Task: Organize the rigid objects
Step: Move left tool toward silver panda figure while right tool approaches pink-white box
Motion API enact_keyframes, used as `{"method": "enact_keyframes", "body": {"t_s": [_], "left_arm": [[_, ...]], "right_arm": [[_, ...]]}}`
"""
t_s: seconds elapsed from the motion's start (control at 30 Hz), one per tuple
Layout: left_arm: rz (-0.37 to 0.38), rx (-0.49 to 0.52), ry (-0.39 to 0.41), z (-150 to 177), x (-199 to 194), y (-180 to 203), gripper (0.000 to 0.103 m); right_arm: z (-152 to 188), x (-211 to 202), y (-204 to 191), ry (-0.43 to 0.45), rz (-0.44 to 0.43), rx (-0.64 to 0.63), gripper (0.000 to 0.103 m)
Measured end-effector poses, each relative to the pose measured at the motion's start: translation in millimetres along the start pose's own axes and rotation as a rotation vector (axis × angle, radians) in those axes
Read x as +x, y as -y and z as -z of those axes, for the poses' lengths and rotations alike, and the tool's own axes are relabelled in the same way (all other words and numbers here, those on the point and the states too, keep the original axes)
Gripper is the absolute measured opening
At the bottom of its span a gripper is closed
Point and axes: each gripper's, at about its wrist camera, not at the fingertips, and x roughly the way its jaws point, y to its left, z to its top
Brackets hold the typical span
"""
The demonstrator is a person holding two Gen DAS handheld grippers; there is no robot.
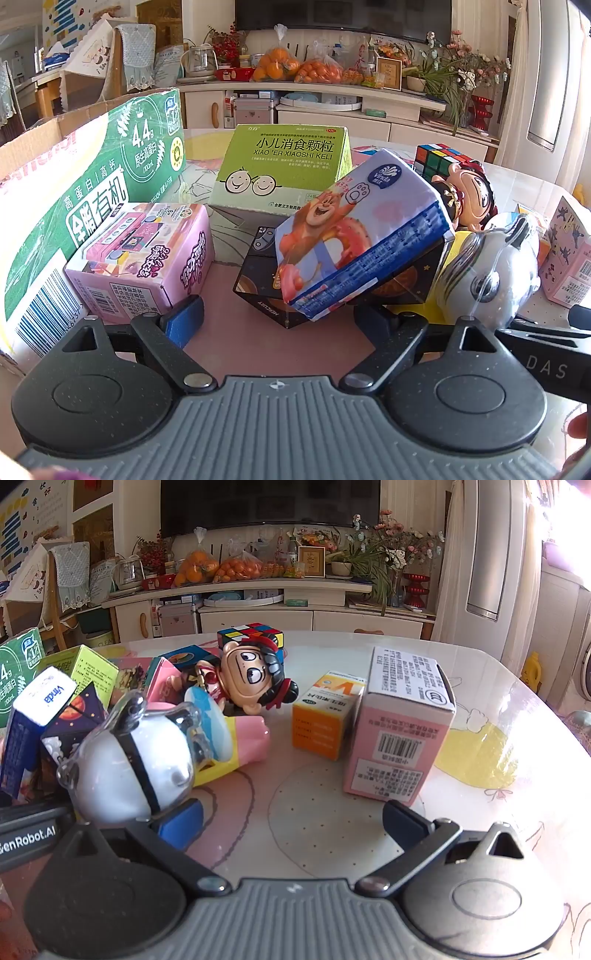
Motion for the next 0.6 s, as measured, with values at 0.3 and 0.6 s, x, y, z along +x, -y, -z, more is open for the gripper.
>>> {"method": "enact_keyframes", "body": {"t_s": [0.3, 0.6], "left_arm": [[0.018, 0.02, -0.005, 9.2, -12.4, 3.1, 0.103], [0.037, 0.031, -0.003, 18.1, -56.3, -14.1, 0.103]], "right_arm": [[6.7, -12.7, 2.2, -0.032, 0.004, 0.002, 0.102], [15.2, -36.6, 0.7, -0.005, 0.037, -0.022, 0.102]]}}
